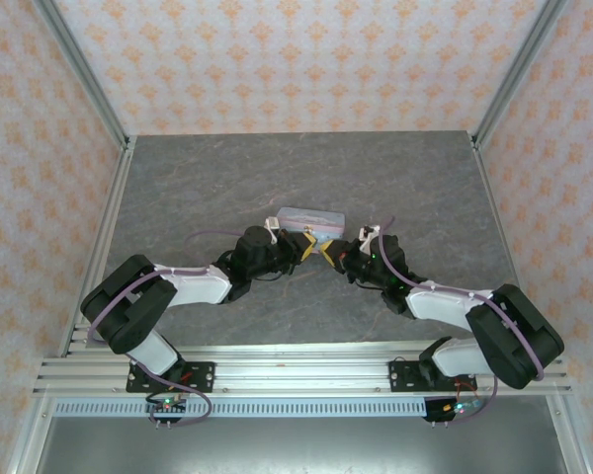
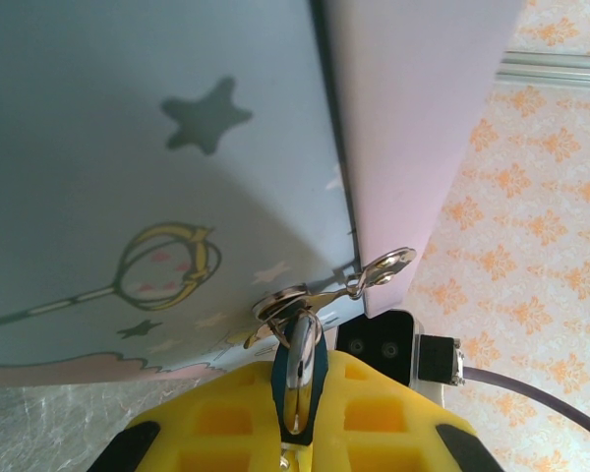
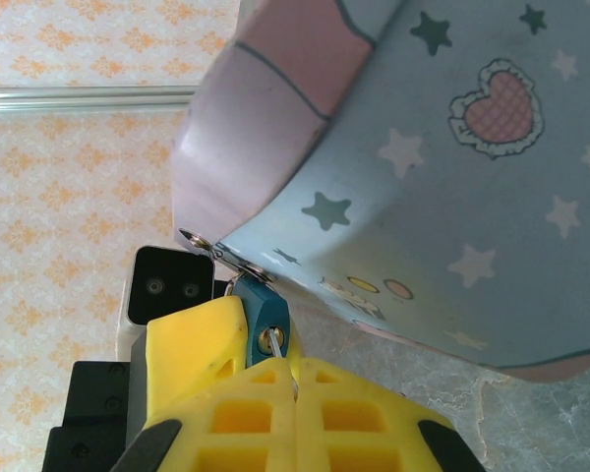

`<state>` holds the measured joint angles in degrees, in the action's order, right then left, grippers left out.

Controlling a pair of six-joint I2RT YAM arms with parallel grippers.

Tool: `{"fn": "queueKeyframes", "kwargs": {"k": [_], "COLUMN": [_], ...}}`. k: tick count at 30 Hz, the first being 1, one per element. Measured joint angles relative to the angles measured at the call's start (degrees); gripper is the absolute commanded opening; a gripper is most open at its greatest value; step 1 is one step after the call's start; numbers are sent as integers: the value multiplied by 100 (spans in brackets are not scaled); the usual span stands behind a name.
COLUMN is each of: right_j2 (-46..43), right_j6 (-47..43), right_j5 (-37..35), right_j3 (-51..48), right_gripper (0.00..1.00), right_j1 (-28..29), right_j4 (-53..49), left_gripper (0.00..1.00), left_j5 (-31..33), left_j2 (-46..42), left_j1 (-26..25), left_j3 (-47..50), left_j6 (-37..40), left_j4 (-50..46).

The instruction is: Unlock the padlock with the key

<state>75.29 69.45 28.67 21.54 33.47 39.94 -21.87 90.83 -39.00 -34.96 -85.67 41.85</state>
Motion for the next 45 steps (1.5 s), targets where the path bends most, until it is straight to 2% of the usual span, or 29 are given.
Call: {"fn": "queueKeyframes", "kwargs": {"k": [28,45], "right_j2": [245,131], "right_j6": [-11,-505], "right_j5": [92,149], "right_j3": [184,286], "right_gripper": [0,0], "right_j1": [2,0], "right_j4": [20,-262], "left_gripper": [0,0], "left_j5": [192,326], "left_j2": [0,-210], "left_j1": [0,-74], "left_j3": [0,11], "left_j6": [-28,-282], "left_j4": [-2,-223]}}
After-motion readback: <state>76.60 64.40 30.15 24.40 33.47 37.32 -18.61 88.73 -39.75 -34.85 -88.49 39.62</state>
